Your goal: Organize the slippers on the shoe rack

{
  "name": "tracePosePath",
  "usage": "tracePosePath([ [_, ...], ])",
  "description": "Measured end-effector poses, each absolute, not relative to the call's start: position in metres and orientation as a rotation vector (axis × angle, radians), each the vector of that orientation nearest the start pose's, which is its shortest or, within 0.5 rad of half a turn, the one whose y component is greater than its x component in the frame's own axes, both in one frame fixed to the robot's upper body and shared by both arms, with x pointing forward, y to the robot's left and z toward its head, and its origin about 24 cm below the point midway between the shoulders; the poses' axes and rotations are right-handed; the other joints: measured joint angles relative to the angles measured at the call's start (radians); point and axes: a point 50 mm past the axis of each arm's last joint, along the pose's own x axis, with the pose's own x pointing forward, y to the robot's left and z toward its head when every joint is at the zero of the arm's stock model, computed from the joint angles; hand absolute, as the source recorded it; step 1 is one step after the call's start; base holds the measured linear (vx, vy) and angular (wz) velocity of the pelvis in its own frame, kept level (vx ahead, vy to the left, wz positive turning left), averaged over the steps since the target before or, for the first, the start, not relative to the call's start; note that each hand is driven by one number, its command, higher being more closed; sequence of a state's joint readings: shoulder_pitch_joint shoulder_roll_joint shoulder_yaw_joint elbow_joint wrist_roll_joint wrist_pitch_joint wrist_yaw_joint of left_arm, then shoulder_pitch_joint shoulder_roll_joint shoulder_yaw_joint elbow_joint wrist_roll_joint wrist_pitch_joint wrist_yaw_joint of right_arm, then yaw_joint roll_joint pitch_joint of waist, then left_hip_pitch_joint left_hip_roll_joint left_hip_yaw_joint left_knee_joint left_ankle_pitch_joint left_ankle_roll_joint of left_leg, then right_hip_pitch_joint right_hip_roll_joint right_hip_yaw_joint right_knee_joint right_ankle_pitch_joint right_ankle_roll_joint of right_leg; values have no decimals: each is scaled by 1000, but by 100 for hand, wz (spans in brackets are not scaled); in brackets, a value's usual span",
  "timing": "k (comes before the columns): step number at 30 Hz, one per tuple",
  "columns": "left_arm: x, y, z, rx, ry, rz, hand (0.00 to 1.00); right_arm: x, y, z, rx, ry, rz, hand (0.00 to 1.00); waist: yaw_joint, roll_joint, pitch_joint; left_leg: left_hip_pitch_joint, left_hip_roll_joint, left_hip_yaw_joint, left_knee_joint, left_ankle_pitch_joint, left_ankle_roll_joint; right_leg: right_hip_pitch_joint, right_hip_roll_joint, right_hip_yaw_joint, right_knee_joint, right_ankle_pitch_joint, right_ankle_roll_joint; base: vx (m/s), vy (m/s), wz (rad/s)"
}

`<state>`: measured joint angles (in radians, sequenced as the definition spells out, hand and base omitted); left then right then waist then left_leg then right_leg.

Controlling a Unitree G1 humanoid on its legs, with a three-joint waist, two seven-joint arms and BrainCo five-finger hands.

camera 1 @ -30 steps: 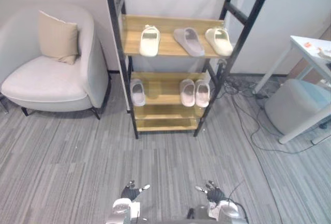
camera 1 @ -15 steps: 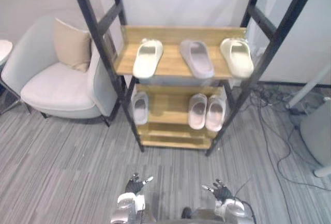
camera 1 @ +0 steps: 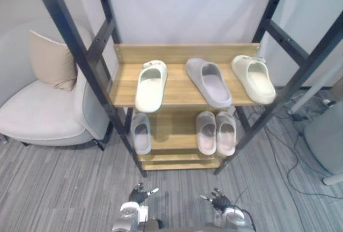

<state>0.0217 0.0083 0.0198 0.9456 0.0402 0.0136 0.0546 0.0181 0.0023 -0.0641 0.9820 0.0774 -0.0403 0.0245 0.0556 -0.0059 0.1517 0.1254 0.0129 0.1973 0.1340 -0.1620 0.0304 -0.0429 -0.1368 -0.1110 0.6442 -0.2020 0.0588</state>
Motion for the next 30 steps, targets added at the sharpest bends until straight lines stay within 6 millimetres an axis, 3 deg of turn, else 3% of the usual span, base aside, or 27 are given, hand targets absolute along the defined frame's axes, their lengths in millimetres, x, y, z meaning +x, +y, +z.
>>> tracePosePath([
  [2,138,160,-148,64,986,61,0,138,-155,-149,106,956,-66,0,0,0,-1,16,13,-15,-15,0,-1,-18,-3,-19,-43,-53,1,73,-1,19],
  [4,137,162,-149,69,988,64,0,137,-154,-150,96,963,-54,0,-1,4,-3,15,27,-26,-15,0,-9,-29,4,-15,-150,-49,5,65,-22,19],
  [5,137,164,-149,74,990,66,0,137,-154,-150,97,964,-53,0,0,-2,-7,14,24,-29,-15,0,-13,-23,8,-2,-221,-10,1,94,-82,18],
  [6,136,170,-149,88,992,73,0,134,-152,-151,103,976,-52,0,1,-36,-18,13,-6,-42,-17,-6,-25,-24,-8,23,-310,113,1,64,-67,14],
  [7,136,171,-149,89,996,75,0,133,-153,-152,102,978,-54,0,0,-44,-21,16,-11,-46,-18,-7,-28,-21,-16,16,-315,95,20,109,-164,10],
  [8,133,168,-151,84,1008,73,0,131,-156,-153,93,990,-61,0,-1,-23,-34,15,-5,-50,-25,-3,-36,13,-8,8,-385,87,23,64,-121,2],
  [12,129,160,-153,64,1025,64,0,128,-169,-153,64,997,-77,0,-4,13,-46,17,11,-73,-62,15,-61,60,22,-16,-488,115,12,67,-112,8],
  [23,130,166,-152,85,1018,71,0,125,-169,-153,48,995,-80,0,-5,-22,-51,17,23,-96,-85,28,-76,119,43,-41,-626,181,6,0,-24,6],
  [26,130,167,-152,89,1018,76,0,130,-168,-146,27,936,-66,0,-8,-20,-49,16,17,-96,-86,28,-75,130,40,-41,-644,189,10,0,0,0],
  [30,131,173,-150,105,1003,93,0,154,-177,-114,-16,727,-71,0,-19,-16,-47,14,16,-94,-87,27,-75,125,41,-38,-648,192,10,0,0,0],
])
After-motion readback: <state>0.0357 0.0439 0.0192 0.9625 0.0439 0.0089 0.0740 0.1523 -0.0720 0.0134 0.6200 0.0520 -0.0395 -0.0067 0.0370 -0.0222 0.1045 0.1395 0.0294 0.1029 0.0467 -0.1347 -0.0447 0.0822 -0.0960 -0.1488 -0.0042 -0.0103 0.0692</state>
